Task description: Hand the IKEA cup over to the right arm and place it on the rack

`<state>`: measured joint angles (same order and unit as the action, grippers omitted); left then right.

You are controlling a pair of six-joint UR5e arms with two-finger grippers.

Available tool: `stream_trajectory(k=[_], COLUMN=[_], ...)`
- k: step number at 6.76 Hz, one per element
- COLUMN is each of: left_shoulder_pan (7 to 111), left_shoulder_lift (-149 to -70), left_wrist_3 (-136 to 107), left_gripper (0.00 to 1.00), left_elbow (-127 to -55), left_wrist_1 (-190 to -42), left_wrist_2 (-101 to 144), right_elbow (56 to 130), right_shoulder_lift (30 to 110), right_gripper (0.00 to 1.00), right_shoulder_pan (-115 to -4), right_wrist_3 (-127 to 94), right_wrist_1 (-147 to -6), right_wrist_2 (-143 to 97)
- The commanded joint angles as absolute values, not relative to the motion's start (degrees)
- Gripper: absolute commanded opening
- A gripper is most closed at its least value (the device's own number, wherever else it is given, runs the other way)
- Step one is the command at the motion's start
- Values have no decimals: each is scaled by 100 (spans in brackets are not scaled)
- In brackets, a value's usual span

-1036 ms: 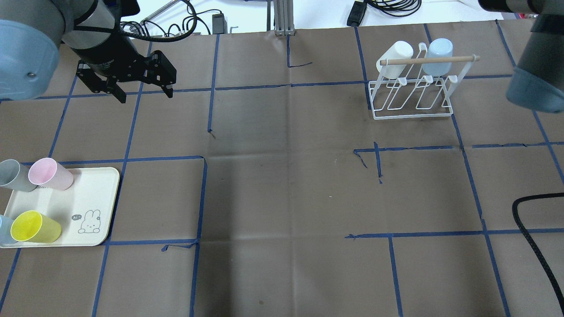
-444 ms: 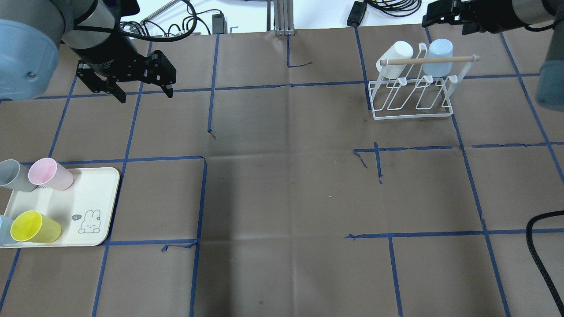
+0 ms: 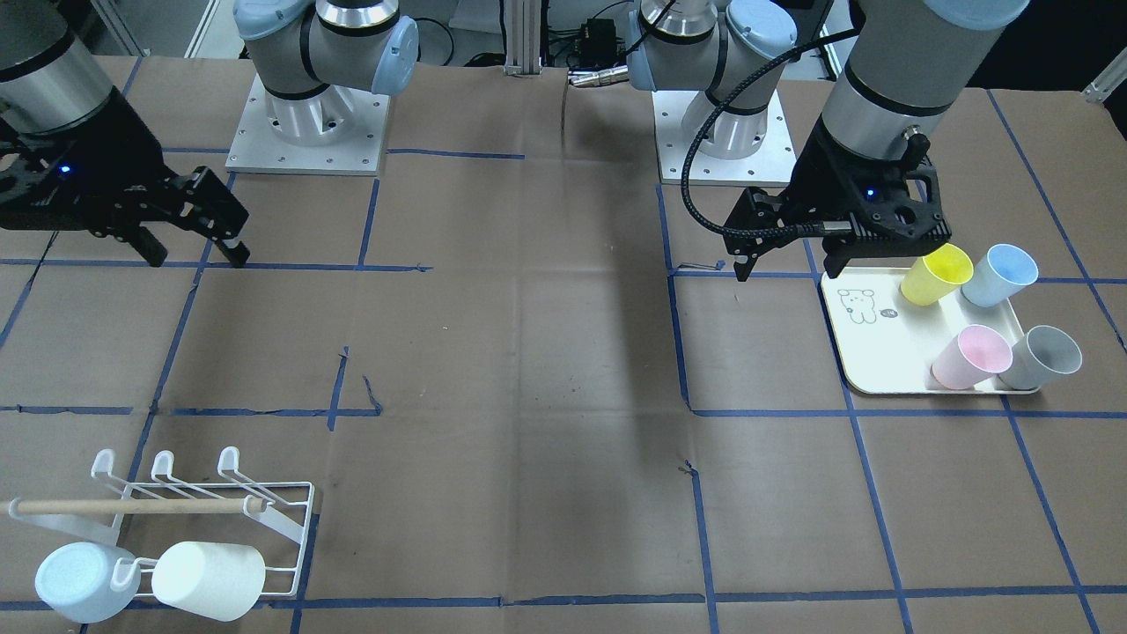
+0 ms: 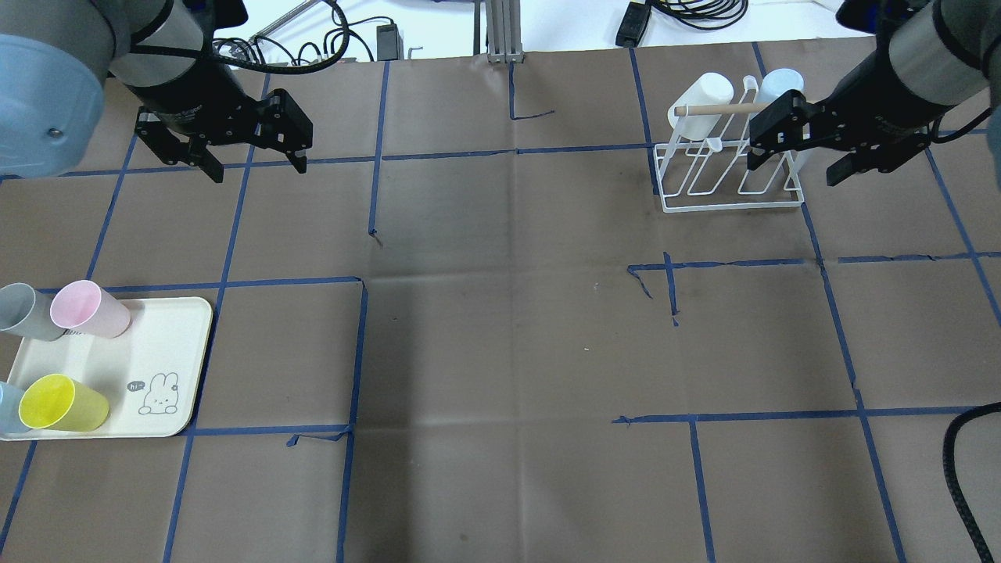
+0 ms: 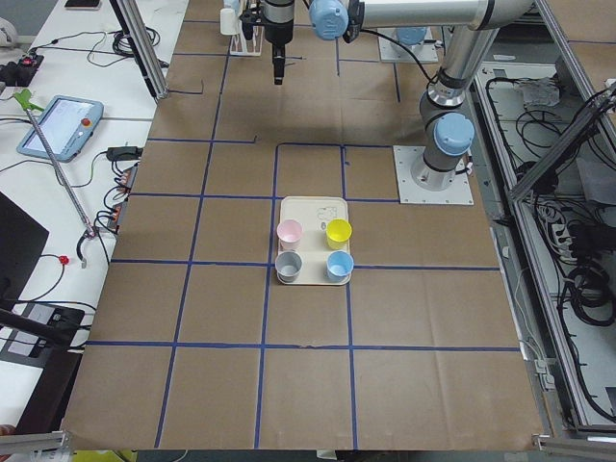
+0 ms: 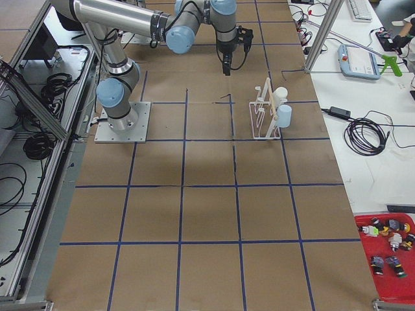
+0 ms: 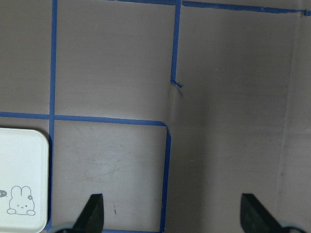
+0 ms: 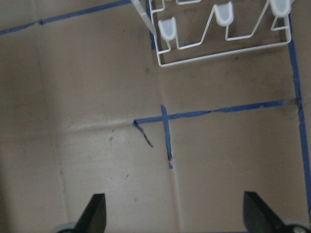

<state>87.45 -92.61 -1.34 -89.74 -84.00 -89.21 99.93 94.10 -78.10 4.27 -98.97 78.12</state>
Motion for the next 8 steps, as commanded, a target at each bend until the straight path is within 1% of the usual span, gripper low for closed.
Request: stream_trajectory(k=[1,2,3,4,6,8], left_shoulder_pan=[8745,8745,8745,8745,8745,8745], left_shoulder_lift=[-9264,-9255,-9255,-9264,-9272,-9272], left_wrist_3=[-132,-132,-132,-132,-132,-123], left_gripper=[100,100,100,100,100,100], left_elbow=[-8974,-8974,-8974,-8974,-8974,-8974], left_wrist_1=[-8402,-8394,-8394,-8394,-8394,-8341], left_wrist_2=[-8921,-8921,-8921,-8921,-8921,-8912], right_elbow=[9626,9528,9510,9475,9378,9395], right_shoulder_lift=[9422,9422,9431,9474,9483,9448], right_gripper=[100,100,100,100,100,100], right_shoulder_pan=[-8347,-8541,-8778,-8989,-9131,-9141], right_wrist_3=[404,430,483,422,387,369], right_wrist_1=[-8812,-8215,-8018,-8016,-8033,-8095], right_wrist_2=[7831,7805,7857,7971,9066,8974])
